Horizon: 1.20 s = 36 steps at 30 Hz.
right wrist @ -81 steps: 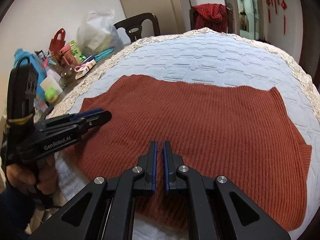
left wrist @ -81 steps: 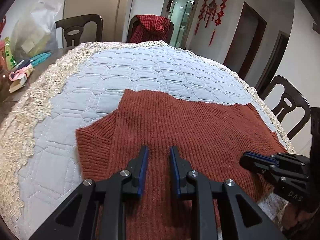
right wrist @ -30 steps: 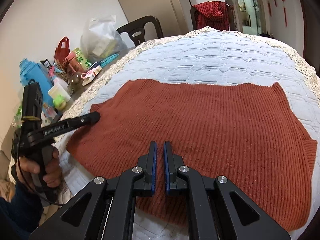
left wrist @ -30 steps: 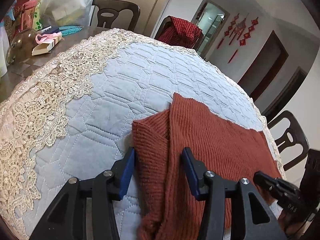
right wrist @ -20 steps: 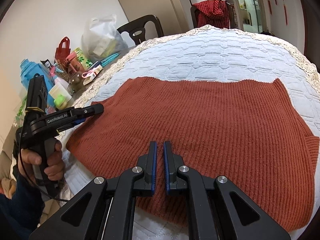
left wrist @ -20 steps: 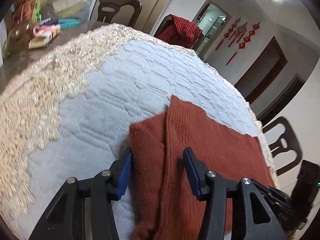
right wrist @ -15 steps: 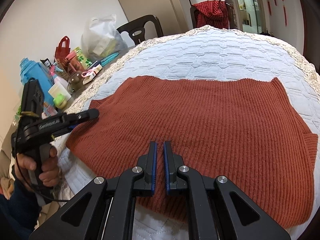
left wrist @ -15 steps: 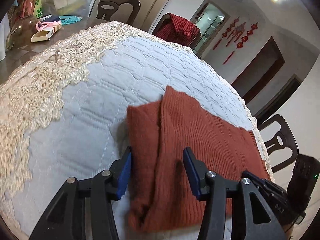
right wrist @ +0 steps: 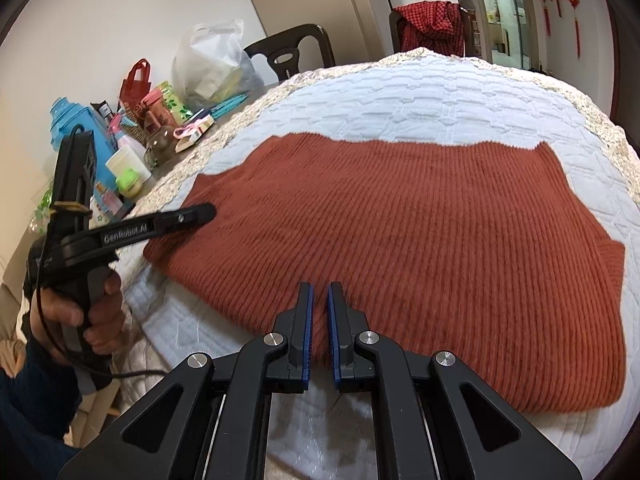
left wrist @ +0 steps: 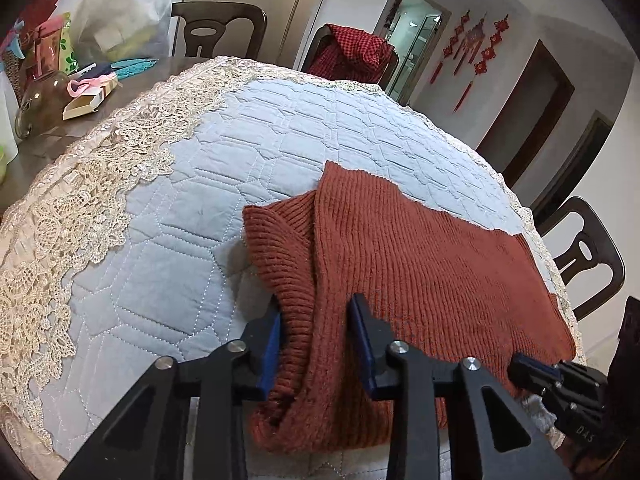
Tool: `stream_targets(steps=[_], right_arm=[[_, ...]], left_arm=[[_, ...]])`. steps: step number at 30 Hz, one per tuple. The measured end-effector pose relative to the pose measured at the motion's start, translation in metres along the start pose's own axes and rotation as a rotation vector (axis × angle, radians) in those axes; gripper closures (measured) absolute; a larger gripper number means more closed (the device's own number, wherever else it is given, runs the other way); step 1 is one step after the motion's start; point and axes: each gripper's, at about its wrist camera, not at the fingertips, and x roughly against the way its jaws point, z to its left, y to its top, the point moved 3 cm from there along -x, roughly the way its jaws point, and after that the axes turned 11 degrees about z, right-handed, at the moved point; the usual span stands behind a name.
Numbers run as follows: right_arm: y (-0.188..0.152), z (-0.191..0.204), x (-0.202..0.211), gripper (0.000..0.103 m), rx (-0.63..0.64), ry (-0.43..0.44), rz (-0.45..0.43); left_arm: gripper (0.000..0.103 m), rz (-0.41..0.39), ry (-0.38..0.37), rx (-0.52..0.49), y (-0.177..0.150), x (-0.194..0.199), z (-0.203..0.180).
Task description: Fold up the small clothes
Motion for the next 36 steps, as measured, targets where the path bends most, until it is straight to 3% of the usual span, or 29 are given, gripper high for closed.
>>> stream_targets(steps=[5,11,27,36], right_arm=[[-0.004,0.000,0.000,0.096,-0.003,0.006,0.006],[-0.001,-0.002,0.005,0.096,-0.012,0.014,-0.002],[0.004,-0.023,0.018,0.096,-0.073,0.008,-0.058],[0.002,-0.041,0.028,0.096,-0.117,0.003,-0.089]], left_arm=[[0.080,-0.001,-0.006,-0.009,-0.001,0.003,-0.001],[0.085,-0.006,-0.024,-0.020,0.001,0.008,-0.005],[0.086,-0.028,-0.161,-0.051,0.018,0.031,-0.036],[0.087,-0.028,-0.259,-0.141,0.033,0.030,-0.092]])
